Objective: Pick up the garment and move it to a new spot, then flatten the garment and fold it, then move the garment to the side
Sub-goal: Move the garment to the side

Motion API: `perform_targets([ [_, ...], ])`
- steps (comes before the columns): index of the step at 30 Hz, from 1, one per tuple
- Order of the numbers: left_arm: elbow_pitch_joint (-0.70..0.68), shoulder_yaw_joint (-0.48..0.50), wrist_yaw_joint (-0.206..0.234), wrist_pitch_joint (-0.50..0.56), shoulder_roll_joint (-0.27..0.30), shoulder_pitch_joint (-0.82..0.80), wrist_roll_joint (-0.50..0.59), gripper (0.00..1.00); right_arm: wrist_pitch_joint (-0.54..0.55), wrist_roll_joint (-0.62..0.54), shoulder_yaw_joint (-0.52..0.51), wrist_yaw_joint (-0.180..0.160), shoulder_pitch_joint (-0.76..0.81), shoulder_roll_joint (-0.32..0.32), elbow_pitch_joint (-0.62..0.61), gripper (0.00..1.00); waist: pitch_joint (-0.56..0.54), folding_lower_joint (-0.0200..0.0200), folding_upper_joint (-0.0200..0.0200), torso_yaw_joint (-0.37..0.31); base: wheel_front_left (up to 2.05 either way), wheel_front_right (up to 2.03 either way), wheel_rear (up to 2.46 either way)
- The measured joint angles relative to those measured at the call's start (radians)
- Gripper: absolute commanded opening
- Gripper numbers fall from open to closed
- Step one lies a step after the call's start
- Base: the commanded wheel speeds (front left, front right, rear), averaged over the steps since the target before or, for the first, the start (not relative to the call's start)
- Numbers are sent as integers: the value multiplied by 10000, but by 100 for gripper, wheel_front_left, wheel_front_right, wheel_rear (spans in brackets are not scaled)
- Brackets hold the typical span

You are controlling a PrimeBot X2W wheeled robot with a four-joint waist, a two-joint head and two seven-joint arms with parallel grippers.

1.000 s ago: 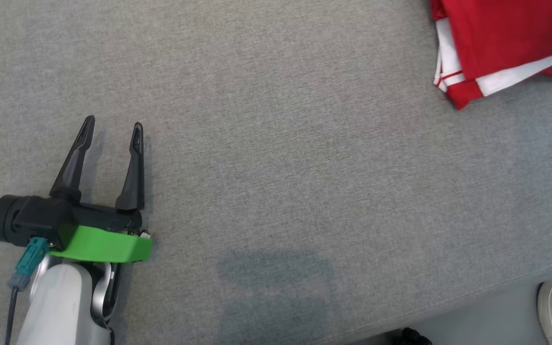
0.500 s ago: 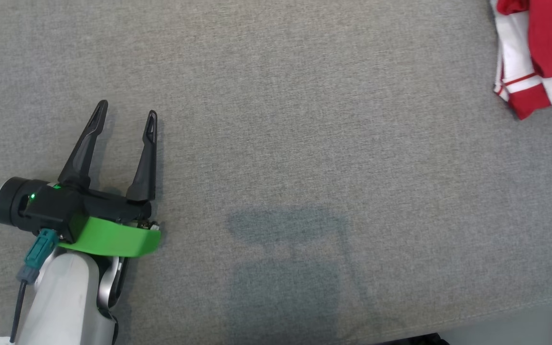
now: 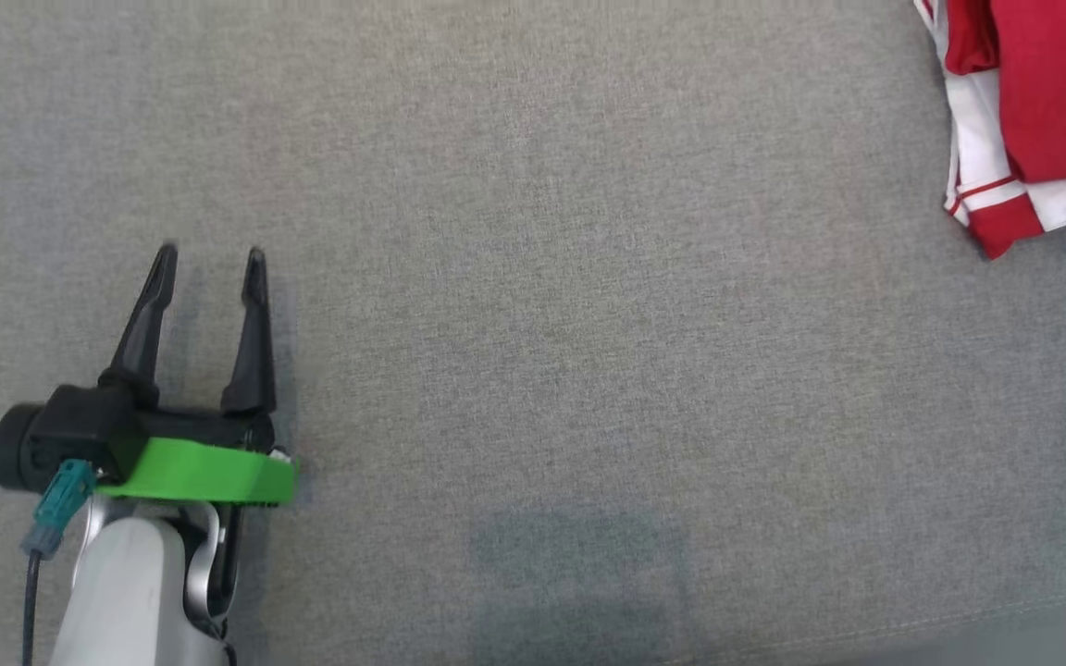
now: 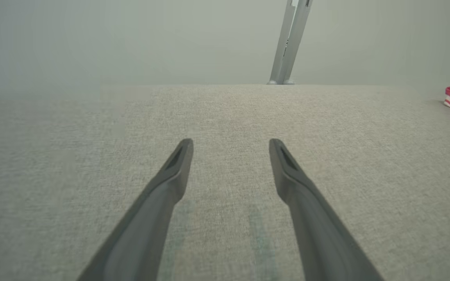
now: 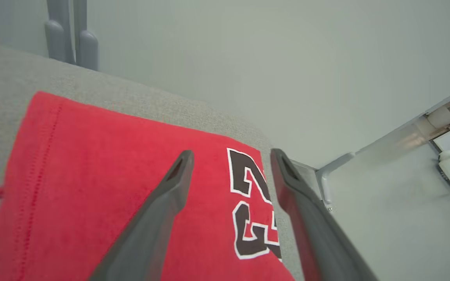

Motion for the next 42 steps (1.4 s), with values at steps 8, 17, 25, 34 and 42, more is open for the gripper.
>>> perform_targets([
  [8, 435, 943, 387, 0, -196, 761, -244, 100, -1281, 2197, -73, -2, 1815, 1590, -1158, 100, -1385, 0, 0, 86, 0, 0, 0],
  [17, 1373, 1166, 765, 178, -393, 1409, -453, 100, -2226, 2980, 635, 0, 3964, 2769, -1889, 100, -2945, 0, 0, 309, 0, 0, 0],
  [25, 1632, 1066, 671, 370, -439, 1880, -756, 100, -2520, 3471, 805, -2, 5457, 3436, -2531, 100, -4112, 0, 0, 651, 0, 0, 0],
  [34, 2013, 640, 616, 192, -293, 2406, -336, 100, -2564, 3241, 316, -8, 6977, 4184, -3453, 100, -4926, -1, 0, 1008, 0, 0, 0],
  [42, 2119, 374, 518, 75, -384, 2585, -276, 100, -2468, 3179, 805, -6, 7630, 4520, -3829, 100, -5161, -1, -1, 1175, 0, 0, 0],
])
